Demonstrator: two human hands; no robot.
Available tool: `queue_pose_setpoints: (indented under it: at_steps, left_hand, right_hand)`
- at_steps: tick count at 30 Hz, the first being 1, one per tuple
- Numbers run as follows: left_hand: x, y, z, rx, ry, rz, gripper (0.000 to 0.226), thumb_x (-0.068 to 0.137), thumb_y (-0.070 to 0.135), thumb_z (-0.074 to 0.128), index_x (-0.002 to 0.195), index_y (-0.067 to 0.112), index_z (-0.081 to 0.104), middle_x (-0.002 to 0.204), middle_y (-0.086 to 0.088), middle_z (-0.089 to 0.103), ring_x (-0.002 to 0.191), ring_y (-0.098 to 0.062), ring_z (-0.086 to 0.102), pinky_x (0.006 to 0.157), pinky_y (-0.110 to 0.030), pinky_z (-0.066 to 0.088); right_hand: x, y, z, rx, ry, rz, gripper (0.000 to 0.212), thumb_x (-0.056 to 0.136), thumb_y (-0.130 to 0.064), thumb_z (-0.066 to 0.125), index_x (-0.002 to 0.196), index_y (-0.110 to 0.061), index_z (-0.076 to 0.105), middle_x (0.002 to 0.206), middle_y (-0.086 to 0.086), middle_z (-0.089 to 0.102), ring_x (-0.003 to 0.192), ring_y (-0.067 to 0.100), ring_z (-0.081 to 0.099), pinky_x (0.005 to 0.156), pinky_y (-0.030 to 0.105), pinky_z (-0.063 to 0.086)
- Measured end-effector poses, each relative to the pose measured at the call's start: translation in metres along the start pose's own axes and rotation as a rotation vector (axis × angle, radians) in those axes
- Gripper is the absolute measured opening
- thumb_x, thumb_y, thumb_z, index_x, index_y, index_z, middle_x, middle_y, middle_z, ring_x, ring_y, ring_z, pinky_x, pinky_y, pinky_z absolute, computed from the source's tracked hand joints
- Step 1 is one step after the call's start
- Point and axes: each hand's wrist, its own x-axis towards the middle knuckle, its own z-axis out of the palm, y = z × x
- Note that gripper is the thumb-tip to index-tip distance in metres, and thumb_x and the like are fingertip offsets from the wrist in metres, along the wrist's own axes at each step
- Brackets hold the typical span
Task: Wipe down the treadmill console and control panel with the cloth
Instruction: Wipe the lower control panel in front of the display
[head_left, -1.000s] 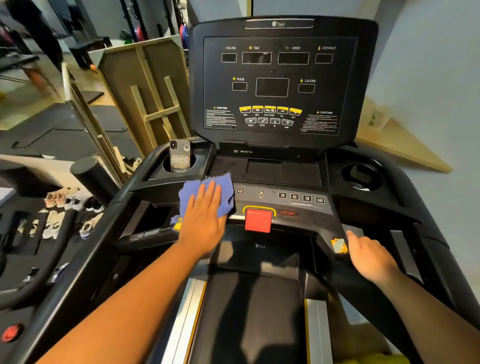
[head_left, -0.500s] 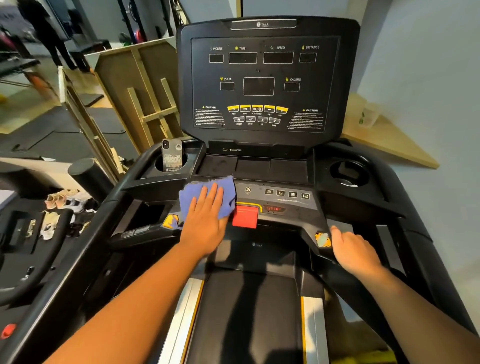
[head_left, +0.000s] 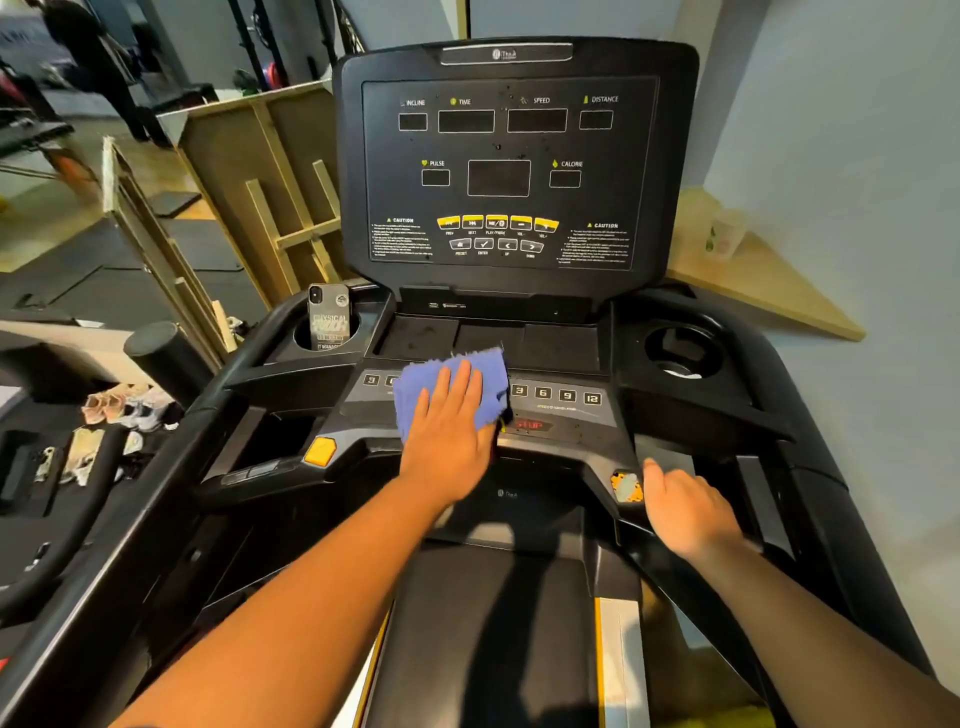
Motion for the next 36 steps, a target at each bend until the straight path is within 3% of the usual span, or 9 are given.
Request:
queue_pose_setpoints:
  at_steps: [4, 11, 18, 21, 25, 29, 31, 33, 36]
  left_hand:
    - [0.022, 0.026, 0.000, 0.069, 0.003, -0.046, 0.072, 0.107, 0.042, 0.030, 0.162, 0.010, -0.005, 0.171, -0.008, -0.011, 0.156, -0.031, -0.014, 0.126, -0.049, -0.004]
    - [-0.025, 0.041, 0.028, 0.099, -0.043, 0.302, 0.071, 0.099, 0.043, 0.022, 0.161, 0.009, 0.016, 0.170, -0.007, 0.011, 0.157, -0.033, 0.007, 0.125, -0.054, 0.018]
    - [0.027, 0.074, 0.017, 0.063, -0.017, 0.116, 0.072, 0.104, 0.045, 0.019, 0.162, 0.010, -0.001, 0.171, -0.007, -0.009, 0.156, -0.031, -0.014, 0.127, -0.050, -0.002]
    - [0.003, 0.080, 0.026, 0.163, -0.054, 0.398, 0.076, 0.098, 0.048, 0.013, 0.162, 0.010, 0.002, 0.171, -0.008, -0.003, 0.156, -0.033, -0.010, 0.126, -0.054, 0.004]
    - [-0.009, 0.061, 0.030, 0.214, -0.046, 0.643, 0.072, 0.100, 0.045, 0.025, 0.162, 0.015, 0.006, 0.171, -0.003, 0.007, 0.157, -0.029, 0.003, 0.127, -0.047, 0.006]
    - [0.020, 0.066, 0.018, 0.120, -0.004, 0.340, 0.075, 0.096, 0.048, 0.012, 0.163, 0.014, 0.014, 0.171, -0.002, 0.007, 0.157, -0.028, 0.003, 0.126, -0.052, 0.014]
    - [0.023, 0.084, 0.020, 0.107, -0.019, 0.247, 0.079, 0.093, 0.052, 0.004, 0.163, 0.015, 0.003, 0.171, -0.003, -0.003, 0.157, -0.030, -0.009, 0.127, -0.053, 0.005]
    - [0.013, 0.092, 0.025, 0.151, -0.034, 0.393, 0.077, 0.096, 0.050, 0.008, 0.163, 0.014, 0.001, 0.171, -0.004, -0.004, 0.156, -0.032, -0.012, 0.126, -0.054, 0.001]
    - [-0.009, 0.081, 0.031, 0.194, -0.048, 0.639, 0.072, 0.101, 0.047, 0.022, 0.162, 0.017, -0.001, 0.171, -0.001, -0.003, 0.157, -0.028, -0.011, 0.126, -0.048, -0.008]
  right_hand:
    - [0.002, 0.003, 0.003, 0.005, 0.008, 0.009, 0.060, 0.102, -0.049, 0.018, 0.097, -0.010, 0.063, 0.074, 0.000, 0.049, 0.079, 0.018, 0.052, 0.078, 0.036, 0.038]
    - [0.003, 0.006, 0.005, -0.128, 0.052, -0.098, 0.060, 0.103, -0.041, 0.014, 0.106, -0.005, 0.062, 0.090, 0.010, 0.062, 0.091, 0.029, 0.062, 0.081, 0.040, 0.048]
    - [0.002, 0.005, 0.004, -0.228, 0.054, -0.176, 0.057, 0.101, -0.039, 0.014, 0.108, -0.007, 0.060, 0.089, 0.013, 0.060, 0.092, 0.034, 0.062, 0.075, 0.042, 0.046]
    - [0.000, 0.005, 0.005, -0.262, 0.058, -0.220, 0.047, 0.102, -0.025, 0.036, 0.145, -0.009, 0.032, 0.120, 0.013, 0.061, 0.108, 0.030, 0.061, 0.085, 0.039, 0.051]
    - [0.002, 0.011, 0.010, -0.353, 0.054, -0.262, 0.060, 0.099, -0.025, 0.046, 0.151, -0.010, 0.019, 0.125, 0.012, 0.059, 0.108, 0.027, 0.062, 0.084, 0.035, 0.052]
    - [0.002, 0.011, 0.006, -0.318, 0.050, -0.256, 0.038, 0.103, -0.031, 0.025, 0.123, -0.010, 0.050, 0.106, 0.012, 0.065, 0.097, 0.029, 0.064, 0.080, 0.040, 0.052]
    - [0.002, 0.011, 0.007, -0.323, 0.081, -0.274, 0.037, 0.103, -0.029, 0.031, 0.132, -0.010, 0.044, 0.113, 0.011, 0.063, 0.101, 0.027, 0.063, 0.083, 0.038, 0.053]
    - [0.004, 0.010, 0.009, -0.394, 0.075, -0.296, 0.051, 0.101, -0.026, 0.042, 0.147, -0.011, 0.025, 0.123, 0.010, 0.060, 0.106, 0.024, 0.062, 0.085, 0.034, 0.054]
    - [0.004, 0.009, 0.009, -0.449, 0.065, -0.300, 0.055, 0.100, -0.028, 0.045, 0.148, -0.012, 0.024, 0.123, 0.009, 0.059, 0.106, 0.024, 0.062, 0.086, 0.034, 0.054]
